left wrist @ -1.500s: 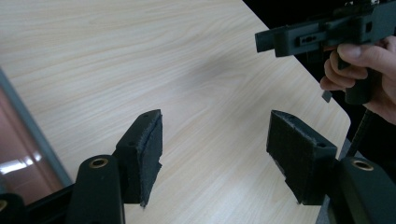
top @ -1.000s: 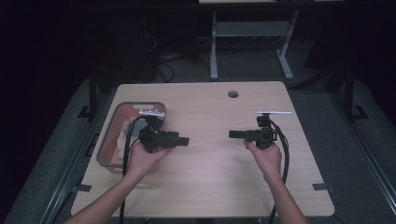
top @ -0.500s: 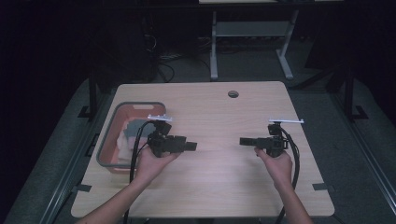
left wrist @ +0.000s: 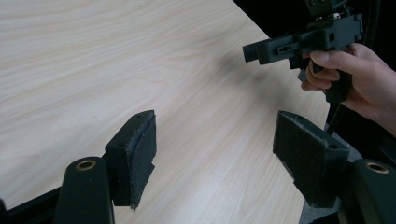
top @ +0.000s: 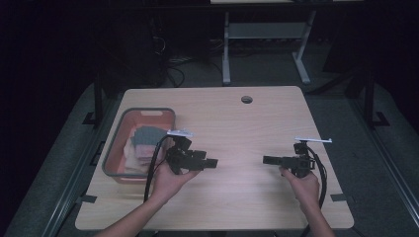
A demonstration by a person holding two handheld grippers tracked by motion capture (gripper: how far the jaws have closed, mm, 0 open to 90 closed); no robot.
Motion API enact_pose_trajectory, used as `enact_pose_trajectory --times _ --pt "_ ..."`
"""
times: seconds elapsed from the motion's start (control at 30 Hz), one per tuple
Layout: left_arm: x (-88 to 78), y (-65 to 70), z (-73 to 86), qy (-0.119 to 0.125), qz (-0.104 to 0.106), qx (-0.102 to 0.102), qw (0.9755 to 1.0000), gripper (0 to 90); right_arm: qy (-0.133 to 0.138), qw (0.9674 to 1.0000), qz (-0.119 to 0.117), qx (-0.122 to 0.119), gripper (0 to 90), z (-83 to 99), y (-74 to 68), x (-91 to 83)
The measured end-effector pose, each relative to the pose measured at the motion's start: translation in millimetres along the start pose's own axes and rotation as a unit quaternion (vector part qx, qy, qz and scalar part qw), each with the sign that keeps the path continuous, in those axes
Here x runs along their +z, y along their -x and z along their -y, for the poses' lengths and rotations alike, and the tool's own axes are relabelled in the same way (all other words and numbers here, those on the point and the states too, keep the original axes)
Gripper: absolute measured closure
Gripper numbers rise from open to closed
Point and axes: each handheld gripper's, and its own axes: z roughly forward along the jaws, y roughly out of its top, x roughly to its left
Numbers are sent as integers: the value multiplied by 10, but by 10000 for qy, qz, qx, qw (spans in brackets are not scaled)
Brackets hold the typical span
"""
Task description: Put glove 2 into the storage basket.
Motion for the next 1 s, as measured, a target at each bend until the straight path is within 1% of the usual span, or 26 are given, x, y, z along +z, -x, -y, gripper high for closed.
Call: enact_pose_trajectory --times 0.13,0.17,0.23,0.3,0.37,0.47,0.53,0.6,0.7,0.77,0.83,0.9,0.97,1.0 --pt "66 41 41 -33 33 34 10000 299 73 10000 -14 -11 373 66 45 -54" --pt "76 48 49 -71 33 94 9999 297 99 9999 -12 -11 373 83 58 -67" --pt "106 74 70 -66 28 127 9999 295 105 9999 -42 19 369 120 78 -91" --pt "135 93 90 -51 52 127 9999 288 134 9999 -50 9 367 160 107 -113" --pt "160 109 109 -89 88 143 9998 282 144 9999 -59 38 362 203 131 -145" --pt "193 139 143 -93 107 207 9997 278 177 9998 -54 32 349 252 156 -178" --pt "212 157 168 -141 110 253 9995 276 181 9998 -52 15 347 289 167 -198" --pt "229 173 197 -105 151 264 9995 275 162 9999 -40 4 346 331 174 -211" --pt "254 198 251 -107 222 281 9993 274 205 9997 -95 -18 337 377 173 -218" --pt "268 210 287 -123 205 369 9990 274 165 9998 -105 -86 331 407 165 -214" --pt "284 205 321 -120 261 344 9990 272 157 9997 -106 -136 327 434 155 -221" --pt "298 196 365 -98 254 334 9991 270 189 9996 -114 -176 321 458 149 -229" --pt "310 190 407 -112 265 338 9990 269 237 9993 -118 -272 318 492 142 -237" --pt "314 194 426 -92 222 361 9991 268 255 9992 -117 -293 315 515 135 -240"
